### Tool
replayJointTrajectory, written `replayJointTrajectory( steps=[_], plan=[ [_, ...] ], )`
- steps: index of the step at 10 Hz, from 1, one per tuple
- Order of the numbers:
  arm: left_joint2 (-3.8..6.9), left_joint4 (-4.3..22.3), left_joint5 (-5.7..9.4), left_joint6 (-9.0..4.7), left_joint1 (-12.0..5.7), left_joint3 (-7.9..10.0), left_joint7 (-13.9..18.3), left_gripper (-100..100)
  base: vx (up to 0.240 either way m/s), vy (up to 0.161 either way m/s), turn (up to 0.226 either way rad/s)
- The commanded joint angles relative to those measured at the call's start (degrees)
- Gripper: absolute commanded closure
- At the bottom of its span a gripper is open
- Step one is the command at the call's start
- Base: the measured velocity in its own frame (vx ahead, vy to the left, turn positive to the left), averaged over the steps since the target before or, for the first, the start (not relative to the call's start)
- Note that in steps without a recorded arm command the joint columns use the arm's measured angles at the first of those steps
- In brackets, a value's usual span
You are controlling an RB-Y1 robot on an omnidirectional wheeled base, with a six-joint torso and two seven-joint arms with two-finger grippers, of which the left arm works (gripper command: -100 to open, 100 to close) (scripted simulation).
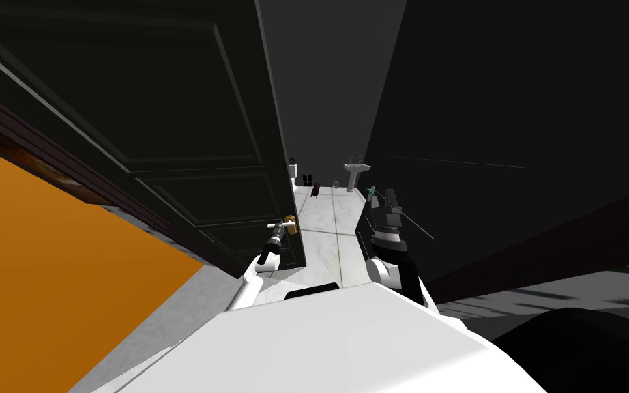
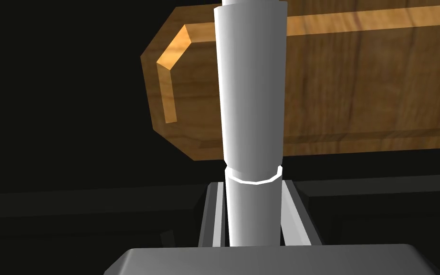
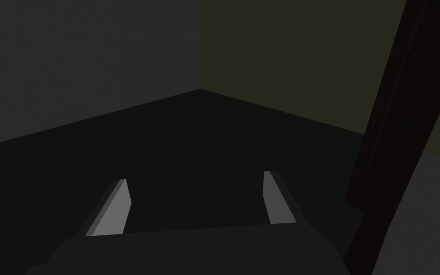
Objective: Push the door open
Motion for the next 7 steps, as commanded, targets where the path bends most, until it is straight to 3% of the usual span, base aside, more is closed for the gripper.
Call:
replayJointTrajectory(
  steps=[1, 7],
  plan=[
    [0.32, 0.70, 0.13, -0.45, -0.56, 2.00, -0.46, 100, 0.146, -0.085, 0.072],
    [0.07, 2.28, 0.40, -0.62, -1.39, 6.46, -1.57, 100, 0.142, -0.115, 0.070]
  ],
)
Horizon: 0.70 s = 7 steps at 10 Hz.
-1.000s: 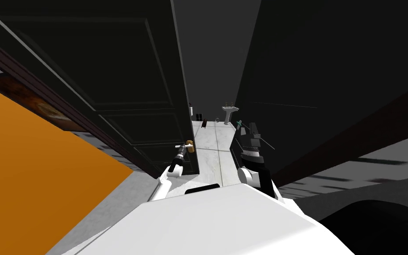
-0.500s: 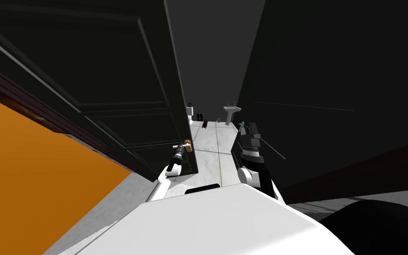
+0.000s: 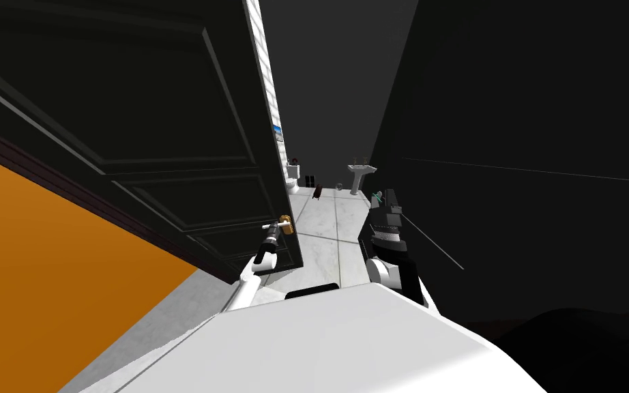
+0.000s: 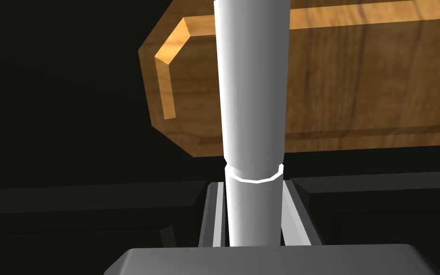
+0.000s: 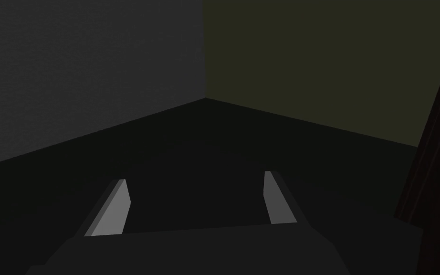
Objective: Push the door open
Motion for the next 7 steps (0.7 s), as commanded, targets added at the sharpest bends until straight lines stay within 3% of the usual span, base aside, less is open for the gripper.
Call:
replayJointTrajectory(
  steps=[1, 7],
  plan=[
    [0.44, 0.22, 0.16, -0.26, -0.40, 1.99, -0.42, 100, 0.153, -0.113, 0.091],
    [0.10, 1.80, 0.43, -0.43, -1.23, 6.46, -1.54, 100, 0.173, -0.134, 0.082]
  ],
)
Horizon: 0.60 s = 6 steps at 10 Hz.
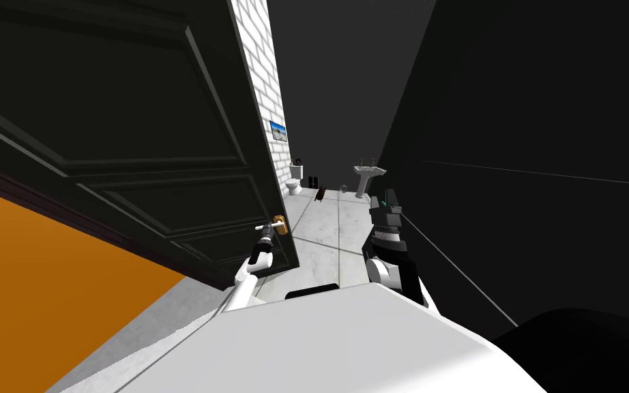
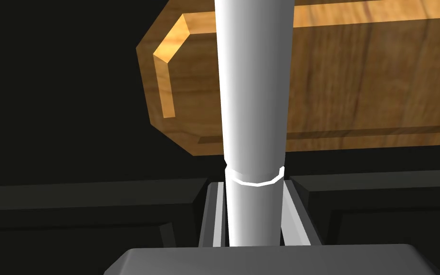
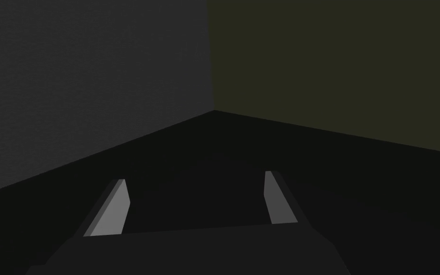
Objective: Push the door open
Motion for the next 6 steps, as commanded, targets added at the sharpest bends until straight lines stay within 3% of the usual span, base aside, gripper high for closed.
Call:
replayJointTrajectory(
  steps=[1, 3, 6],
  plan=[
    [0.04, 0.48, 0.06, -0.41, -0.43, 1.16, -0.34, 100, 0.176, -0.122, 0.065],
    [0.06, 0.51, 0.07, -0.15, -0.18, 1.34, -0.37, 100, 0.133, -0.079, 0.059],
    [0.45, 0.67, 0.44, -0.32, -0.23, 3.57, -0.82, 100, 0.168, -0.064, 0.067]
  ],
)
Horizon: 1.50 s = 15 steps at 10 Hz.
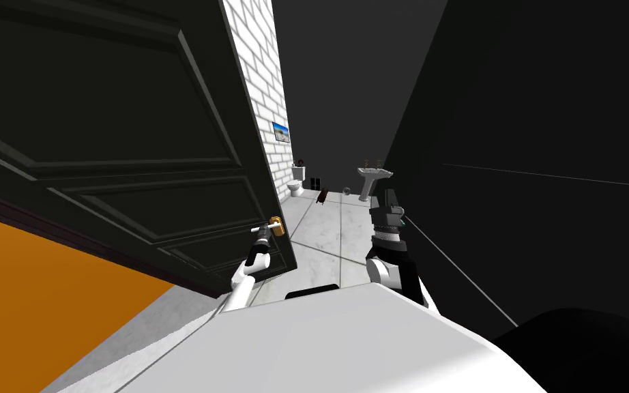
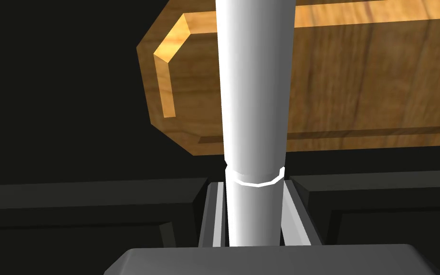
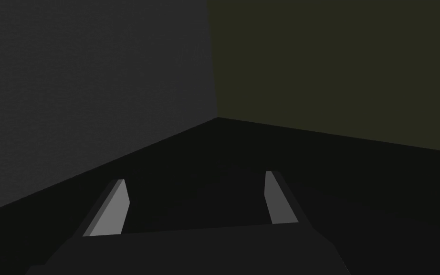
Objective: Push the door open
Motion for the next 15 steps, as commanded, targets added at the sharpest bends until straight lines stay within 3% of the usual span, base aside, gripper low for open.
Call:
replayJointTrajectory(
  steps=[1, 6, 10, 11, 15],
  plan=[
    [0.36, -0.26, 0.21, -0.05, -0.31, 1.24, -0.24, 100, 0.189, -0.069, 0.058],
    [0.70, 0.03, 0.73, -0.17, -0.26, 4.41, -0.94, 100, 0.168, -0.080, 0.063],
    [0.87, 0.19, 1.01, -0.24, -0.24, 6.13, -1.32, 100, 0.149, -0.069, 0.053],
    [0.89, 0.43, 0.98, -0.10, -0.17, 5.86, -1.22, 100, 0.070, -0.034, 0.041],
    [1.38, 0.66, 1.43, -0.26, -0.17, 8.37, -1.72, 100, 0.167, -0.044, 0.057]
  ],
)
